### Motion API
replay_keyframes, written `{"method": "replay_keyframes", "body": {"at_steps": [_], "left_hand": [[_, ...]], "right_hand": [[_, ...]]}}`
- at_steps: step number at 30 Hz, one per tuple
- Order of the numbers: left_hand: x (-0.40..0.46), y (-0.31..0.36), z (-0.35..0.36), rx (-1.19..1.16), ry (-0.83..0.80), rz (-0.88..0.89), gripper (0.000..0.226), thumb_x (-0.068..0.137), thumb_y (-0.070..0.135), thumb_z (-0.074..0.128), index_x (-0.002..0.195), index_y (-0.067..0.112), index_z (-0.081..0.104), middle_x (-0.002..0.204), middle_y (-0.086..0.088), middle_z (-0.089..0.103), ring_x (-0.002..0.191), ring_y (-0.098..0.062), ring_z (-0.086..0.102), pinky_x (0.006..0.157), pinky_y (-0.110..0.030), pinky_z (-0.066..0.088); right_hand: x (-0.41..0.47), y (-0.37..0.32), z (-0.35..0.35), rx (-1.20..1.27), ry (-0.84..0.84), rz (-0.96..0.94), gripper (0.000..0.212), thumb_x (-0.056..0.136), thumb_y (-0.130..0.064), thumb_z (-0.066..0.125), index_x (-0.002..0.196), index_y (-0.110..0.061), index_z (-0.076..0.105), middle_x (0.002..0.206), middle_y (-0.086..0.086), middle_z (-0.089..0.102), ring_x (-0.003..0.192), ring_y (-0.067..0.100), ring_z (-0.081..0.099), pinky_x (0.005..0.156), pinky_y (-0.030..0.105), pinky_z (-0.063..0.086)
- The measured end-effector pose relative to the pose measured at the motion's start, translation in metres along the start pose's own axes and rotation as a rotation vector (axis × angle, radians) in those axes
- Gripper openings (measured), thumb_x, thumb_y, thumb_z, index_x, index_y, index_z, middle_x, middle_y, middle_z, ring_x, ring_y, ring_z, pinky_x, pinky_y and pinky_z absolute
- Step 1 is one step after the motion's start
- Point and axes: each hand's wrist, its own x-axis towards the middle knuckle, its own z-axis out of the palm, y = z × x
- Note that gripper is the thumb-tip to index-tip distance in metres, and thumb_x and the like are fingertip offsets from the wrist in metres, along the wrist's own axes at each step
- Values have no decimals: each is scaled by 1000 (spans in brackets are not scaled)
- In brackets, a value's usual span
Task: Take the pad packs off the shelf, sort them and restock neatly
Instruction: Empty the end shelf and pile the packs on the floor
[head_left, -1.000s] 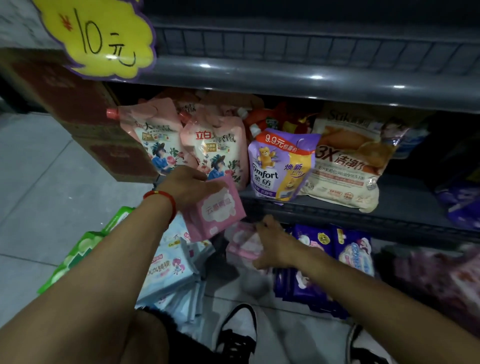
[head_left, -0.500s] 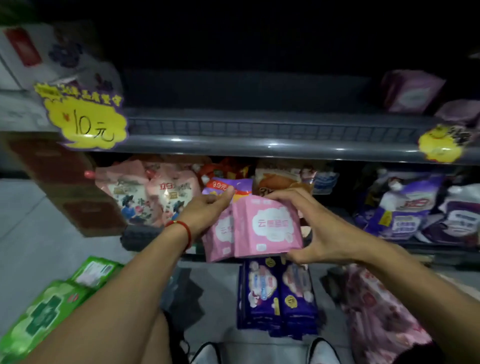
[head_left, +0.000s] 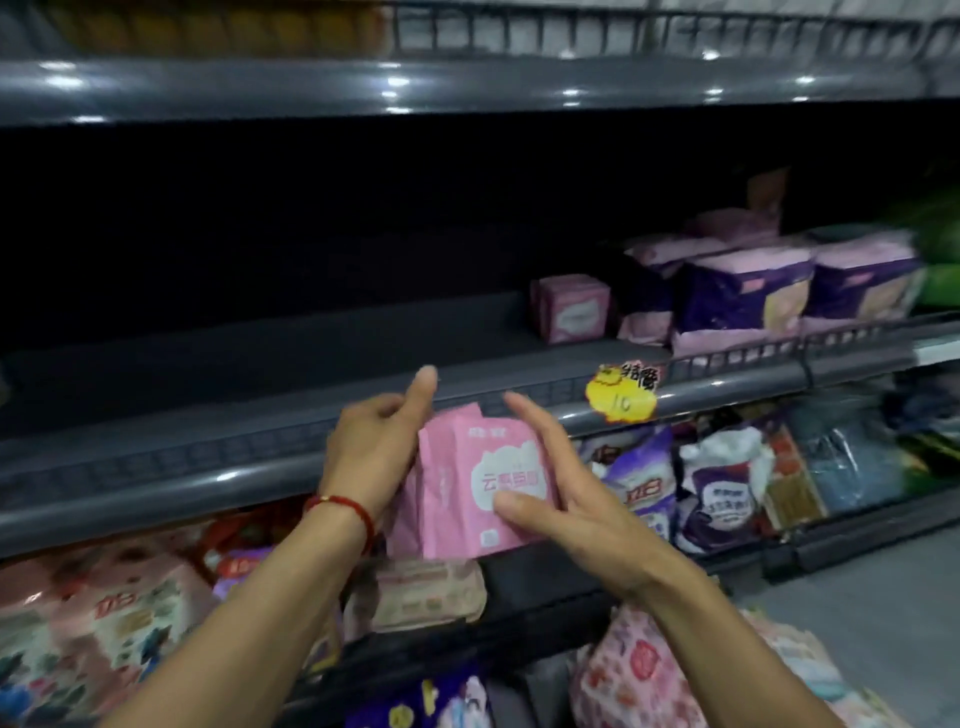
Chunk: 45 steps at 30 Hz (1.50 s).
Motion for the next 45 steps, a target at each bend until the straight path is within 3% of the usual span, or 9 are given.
{"method": "replay_keyframes", "body": {"at_steps": [4, 7, 13, 17, 25, 31, 34, 38, 45], "left_hand": [[43, 67, 56, 18, 15, 236, 50, 77, 78, 64, 83, 30, 74, 83, 13, 74, 84, -6, 69, 81, -33, 57], [92, 94, 101, -104, 47, 304, 48, 73, 74, 72, 91, 29, 71, 92, 11, 73, 88, -6, 69, 82, -32, 58], [193, 104, 195, -336, 7, 268, 44, 81, 53, 79, 106, 20, 66, 100, 2, 69, 93, -16, 69, 89, -42, 59], [230, 82, 244, -227, -89, 222, 37, 96, 44, 65, 120, 17, 58, 111, -1, 61, 99, -19, 62, 84, -32, 50], [245, 28, 264, 15, -75, 35, 49, 93, 48, 58, 126, 12, 56, 121, -5, 64, 112, -26, 63, 103, -36, 50], [207, 19, 255, -256, -568, -31, 44, 83, 25, 82, 124, 15, 67, 113, -4, 76, 102, -18, 74, 84, -26, 59], [208, 16, 255, -86, -610, 80, 52, 79, 13, 86, 125, 16, 63, 117, -3, 74, 104, -15, 72, 92, -26, 57], [216, 4, 255, -28, -564, 121, 73, 73, 17, 90, 136, 19, 53, 124, 1, 70, 107, -11, 69, 98, -30, 56], [228, -8, 259, 127, -551, 245, 130, 45, 68, 91, 153, 30, 29, 141, 10, 58, 125, -9, 59, 112, -37, 46]], "right_hand": [[21, -19, -72, -51, 171, -20, 123, 72, -24, 92, 153, -59, 6, 127, -7, 70, 115, 14, 69, 102, 45, 55], [50, -33, -120, -209, 271, -69, 127, 67, -24, 96, 154, -56, 8, 133, -9, 61, 107, 9, 71, 92, 39, 60], [121, -16, -207, -423, 362, -116, 123, 64, -16, 98, 155, -43, 19, 115, -39, 59, 103, 2, 70, 92, 33, 60], [151, 12, -252, -600, 347, 22, 124, 58, -27, 101, 154, -39, 24, 113, -10, 68, 96, 10, 72, 92, 37, 60], [176, 55, -283, -626, 281, 274, 116, 62, -17, 98, 155, -26, 30, 112, 1, 70, 99, 20, 72, 91, 40, 60], [177, 60, -280, -515, 352, 290, 111, 68, -16, 95, 156, -21, 28, 107, -5, 67, 91, 9, 68, 73, 16, 54], [182, 70, -280, -507, 357, 276, 113, 64, -19, 97, 156, -21, 30, 118, -4, 64, 104, 12, 64, 86, 20, 51], [186, 73, -283, -407, 346, 291, 110, 64, -15, 97, 153, -23, 33, 113, -7, 65, 99, 6, 64, 78, 17, 51], [187, 83, -289, -337, 354, 312, 98, 63, -9, 96, 147, -24, 47, 116, 1, 75, 109, 19, 71, 104, 44, 54]]}}
